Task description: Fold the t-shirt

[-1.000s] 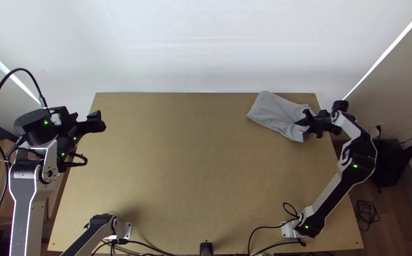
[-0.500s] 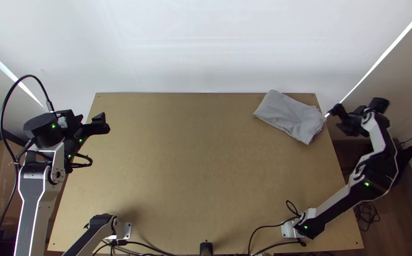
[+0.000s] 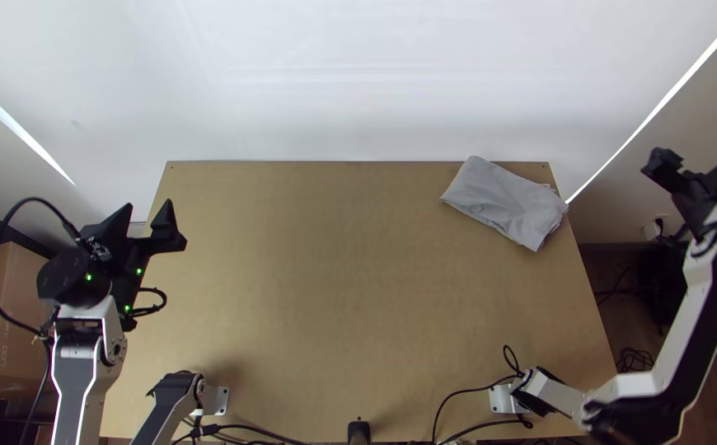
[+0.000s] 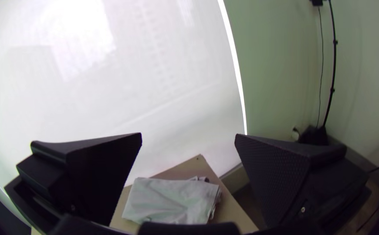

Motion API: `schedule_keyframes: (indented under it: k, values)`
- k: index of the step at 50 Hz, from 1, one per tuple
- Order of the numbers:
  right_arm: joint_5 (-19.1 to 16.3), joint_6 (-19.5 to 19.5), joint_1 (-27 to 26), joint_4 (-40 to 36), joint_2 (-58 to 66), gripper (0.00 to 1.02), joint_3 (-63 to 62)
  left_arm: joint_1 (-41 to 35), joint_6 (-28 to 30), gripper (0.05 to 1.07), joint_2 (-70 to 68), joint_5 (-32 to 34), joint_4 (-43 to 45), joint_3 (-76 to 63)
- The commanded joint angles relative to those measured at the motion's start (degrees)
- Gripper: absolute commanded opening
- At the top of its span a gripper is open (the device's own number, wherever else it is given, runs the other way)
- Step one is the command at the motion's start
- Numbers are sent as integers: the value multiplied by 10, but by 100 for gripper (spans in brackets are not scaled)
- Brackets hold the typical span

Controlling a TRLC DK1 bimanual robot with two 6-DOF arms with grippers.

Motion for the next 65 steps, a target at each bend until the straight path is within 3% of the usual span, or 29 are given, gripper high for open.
schedule_keyframes:
  k: [1, 9, 13, 22, 31, 43, 50, 55, 61, 65]
  values:
    - [0, -24, -20, -3, -72, 98, -20, 3, -12, 103, -48, -10, 26, -42]
    - [-7, -51, -45, 5, -187, 98, -65, 4, -8, 103, -129, -25, 72, -107]
    - [-8, -37, -71, 70, -258, 98, -120, 3, -2, 103, -175, -29, 89, -140]
    - [-7, -42, -78, 91, -373, 98, -226, 4, 7, 103, -246, -32, 97, -196]
    - [-9, -24, -69, 292, -552, 98, -443, 3, 29, 103, -334, -32, 143, -279]
    - [-13, 30, -54, 369, -713, 98, -650, -1, 31, 103, -368, -31, 177, -355]
    - [-6, 15, -40, 415, -713, 98, -752, -4, 30, 103, -373, -31, 200, -402]
    - [22, -10, -13, 444, -713, 98, -803, -7, 28, 103, -381, -31, 201, -433]
    - [103, -62, 69, 457, -713, 98, -851, -7, 29, 103, -383, -39, 201, -459]
    - [167, -75, 126, 412, -712, 98, -853, -7, 30, 103, -383, -45, 197, -471]
